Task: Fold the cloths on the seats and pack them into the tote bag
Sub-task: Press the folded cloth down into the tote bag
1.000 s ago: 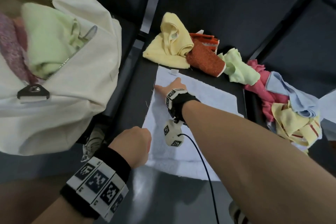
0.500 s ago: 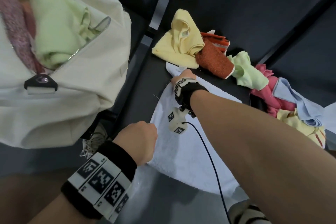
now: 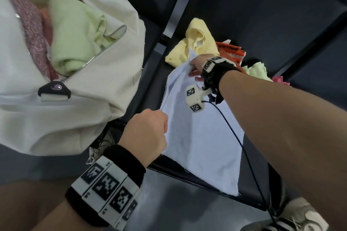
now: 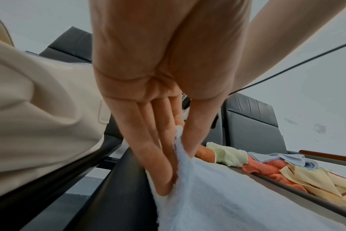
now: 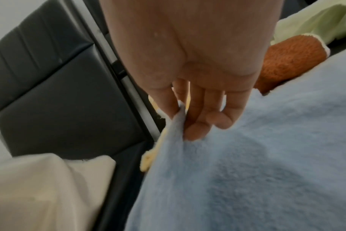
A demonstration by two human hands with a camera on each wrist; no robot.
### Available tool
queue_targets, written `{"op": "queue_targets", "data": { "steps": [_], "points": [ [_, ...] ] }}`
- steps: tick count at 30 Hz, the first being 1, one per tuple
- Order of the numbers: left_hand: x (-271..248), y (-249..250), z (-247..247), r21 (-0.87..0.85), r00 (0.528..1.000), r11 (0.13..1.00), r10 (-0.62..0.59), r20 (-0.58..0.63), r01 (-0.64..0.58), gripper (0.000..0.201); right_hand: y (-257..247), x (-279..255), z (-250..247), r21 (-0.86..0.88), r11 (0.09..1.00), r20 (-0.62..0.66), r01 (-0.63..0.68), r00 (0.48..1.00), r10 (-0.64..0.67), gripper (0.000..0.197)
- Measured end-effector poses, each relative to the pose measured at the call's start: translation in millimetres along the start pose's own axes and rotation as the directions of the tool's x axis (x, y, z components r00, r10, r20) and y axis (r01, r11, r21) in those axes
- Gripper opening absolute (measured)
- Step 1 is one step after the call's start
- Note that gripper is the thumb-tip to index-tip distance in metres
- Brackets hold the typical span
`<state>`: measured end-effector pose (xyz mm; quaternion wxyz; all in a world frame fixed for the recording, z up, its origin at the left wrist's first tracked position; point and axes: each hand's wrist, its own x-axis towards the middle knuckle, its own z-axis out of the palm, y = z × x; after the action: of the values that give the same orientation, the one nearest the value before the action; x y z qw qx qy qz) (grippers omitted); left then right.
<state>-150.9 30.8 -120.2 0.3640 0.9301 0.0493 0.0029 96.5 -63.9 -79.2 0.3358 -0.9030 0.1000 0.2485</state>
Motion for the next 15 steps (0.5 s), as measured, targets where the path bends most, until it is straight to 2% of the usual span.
{"op": "queue_targets", "data": {
  "steps": [2, 5, 7, 10, 13, 15],
  "points": [
    [1.0, 0.8, 0.7, -0.025, 1.000, 1.000, 0.001, 0.023, 0.000, 0.017, 5.5, -3.1, 5.8, -0.081, 0.996, 0.017, -0.027, 0.999, 0.028, 0.023],
    [1.2, 2.3, 0.3, -0.024, 1.000, 1.000, 0.004, 0.013, -0.004, 0.015, 17.0, 19.5, 27.5, -0.159, 0.987, 0.056, -0.001, 0.998, 0.010, 0.026],
    [0.7, 7.3, -2.6, -0.008, 0.999, 1.000, -0.016, 0.032, 0.017, 0.010, 18.6, 25.2, 31.6, -0.245, 0.969, -0.024, -0.014, 1.000, 0.008, 0.030],
    [1.0, 12.7, -5.0, 0.013, 1.000, 1.000, -0.008, 0.027, 0.007, 0.008, 6.5, 9.4, 26.6, -0.256, 0.966, -0.177, -0.043, 0.984, -0.004, 0.047],
    [2.9, 23.1, -8.0, -0.003, 0.997, 0.999, 0.034, 0.062, -0.034, 0.006, -1.1, 16.0, 24.8, -0.341, 0.940, -0.199, 0.002, 0.977, -0.074, 0.057],
    [3.2, 28.0, -4.9, 0.036, 0.995, 0.998, 0.047, 0.092, -0.050, 0.006, -4.8, 19.0, 29.8, -0.417, 0.908, -0.165, 0.031, 0.980, -0.110, 0.058]
  ]
}}
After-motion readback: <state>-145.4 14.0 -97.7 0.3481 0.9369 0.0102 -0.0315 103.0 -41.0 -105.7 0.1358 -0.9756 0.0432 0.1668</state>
